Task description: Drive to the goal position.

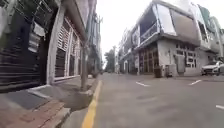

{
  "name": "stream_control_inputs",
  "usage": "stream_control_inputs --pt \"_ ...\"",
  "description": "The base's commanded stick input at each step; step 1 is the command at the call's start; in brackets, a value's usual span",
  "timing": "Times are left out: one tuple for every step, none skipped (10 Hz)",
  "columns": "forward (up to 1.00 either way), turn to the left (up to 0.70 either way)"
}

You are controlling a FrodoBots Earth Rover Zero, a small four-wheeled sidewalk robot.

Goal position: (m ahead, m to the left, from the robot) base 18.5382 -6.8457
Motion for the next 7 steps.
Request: stream_control_inputs --pt "1.0 0.01" --pt "1.0 0.01" --pt "1.0 0.01" --pt "1.0 0.01" --pt "1.0 0.01" --pt "1.0 0.01" --pt "1.0 0.01"
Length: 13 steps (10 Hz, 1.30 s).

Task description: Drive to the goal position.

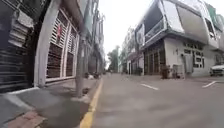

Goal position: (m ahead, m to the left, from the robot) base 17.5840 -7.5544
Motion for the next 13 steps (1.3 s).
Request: stream_control_inputs --pt "1.0 0.01" --pt "1.0 0.01" --pt "1.0 0.01" --pt "1.0 0.01" --pt "1.0 0.01" --pt "1.0 0.01" --pt "1.0 0.01" --pt "1.0 0.01" --pt "1.0 0.01" --pt "1.0 0.01" --pt "1.0 0.01" --pt "1.0 0.01" --pt "1.0 0.01"
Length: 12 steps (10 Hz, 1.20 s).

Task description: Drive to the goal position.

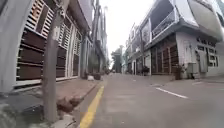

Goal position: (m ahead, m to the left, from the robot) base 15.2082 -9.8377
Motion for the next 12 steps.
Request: stream_control_inputs --pt "1.0 -0.31" --pt "1.0 -0.39" --pt "1.0 -0.36" --pt "1.0 -0.18" --pt "1.0 0.01" --pt "1.0 0.01" --pt "1.0 0.01" --pt "1.0 0.01" --pt "1.0 0.01" --pt "1.0 0.01" --pt "1.0 0.01" --pt "1.0 0.01"
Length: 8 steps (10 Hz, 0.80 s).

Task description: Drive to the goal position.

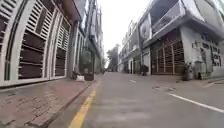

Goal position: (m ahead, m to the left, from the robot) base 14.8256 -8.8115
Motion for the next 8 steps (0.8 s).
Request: stream_control_inputs --pt "1.0 0.01" --pt "1.0 0.01" --pt "1.0 0.01" --pt "1.0 0.01" --pt "1.0 0.01" --pt "1.0 0.01" --pt "1.0 0.01" --pt "1.0 0.01"
